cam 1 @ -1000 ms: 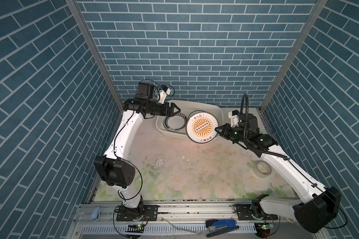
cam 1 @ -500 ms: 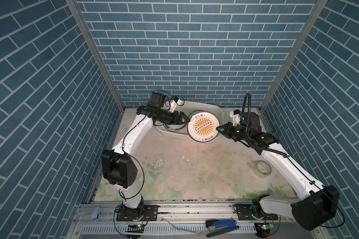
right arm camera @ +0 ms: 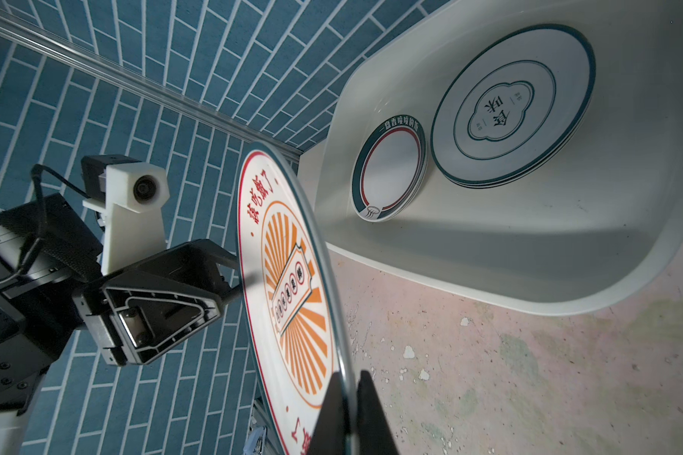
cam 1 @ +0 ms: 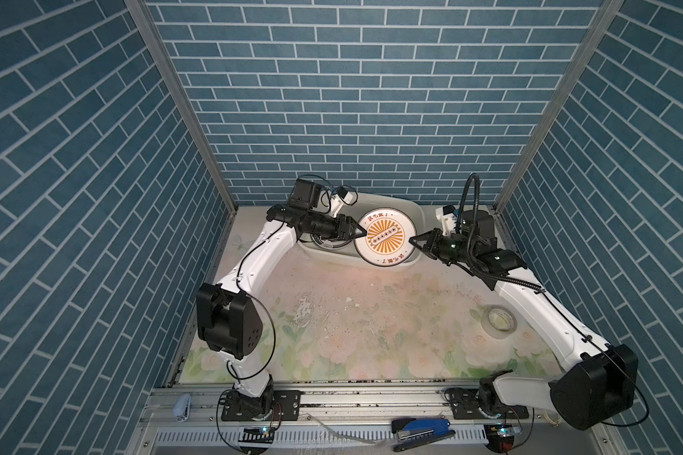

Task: Place the plates into the plastic bin on the countertop
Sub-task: 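Carry the sunburst plate toward the bin while the left gripper reaches for its rim, then close the left gripper on the plate rim and open the right gripper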

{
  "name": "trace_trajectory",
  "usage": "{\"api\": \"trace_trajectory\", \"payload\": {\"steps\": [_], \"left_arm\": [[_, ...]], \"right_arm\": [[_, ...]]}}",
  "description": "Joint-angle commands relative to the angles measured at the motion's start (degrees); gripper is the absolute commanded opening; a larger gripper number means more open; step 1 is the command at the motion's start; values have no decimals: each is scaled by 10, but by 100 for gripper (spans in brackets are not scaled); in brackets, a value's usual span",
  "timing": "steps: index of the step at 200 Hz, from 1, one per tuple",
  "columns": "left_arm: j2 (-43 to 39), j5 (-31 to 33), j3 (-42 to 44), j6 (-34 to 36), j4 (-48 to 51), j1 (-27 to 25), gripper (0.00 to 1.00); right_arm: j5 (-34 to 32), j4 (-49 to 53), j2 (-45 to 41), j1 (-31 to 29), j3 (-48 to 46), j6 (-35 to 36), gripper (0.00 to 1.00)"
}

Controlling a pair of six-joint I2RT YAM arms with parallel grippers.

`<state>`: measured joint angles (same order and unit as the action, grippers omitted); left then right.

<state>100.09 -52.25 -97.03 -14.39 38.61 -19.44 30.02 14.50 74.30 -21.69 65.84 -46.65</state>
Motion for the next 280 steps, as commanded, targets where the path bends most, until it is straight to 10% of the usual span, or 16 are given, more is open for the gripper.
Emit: {"api": "trace_trajectory", "payload": {"steps": [1, 221, 280], "left_arm": [[10, -21, -1, -5, -12, -3, 47], [2, -46, 17, -100, -77, -3, 2], [-1, -46, 2, -102, -77, -2, 0]], "right_arm": [[27, -45, 2, 3, 12, -11, 0], [21, -106, 15, 18, -32, -19, 0], [11, -102, 25, 31, -27, -19, 25]]}}
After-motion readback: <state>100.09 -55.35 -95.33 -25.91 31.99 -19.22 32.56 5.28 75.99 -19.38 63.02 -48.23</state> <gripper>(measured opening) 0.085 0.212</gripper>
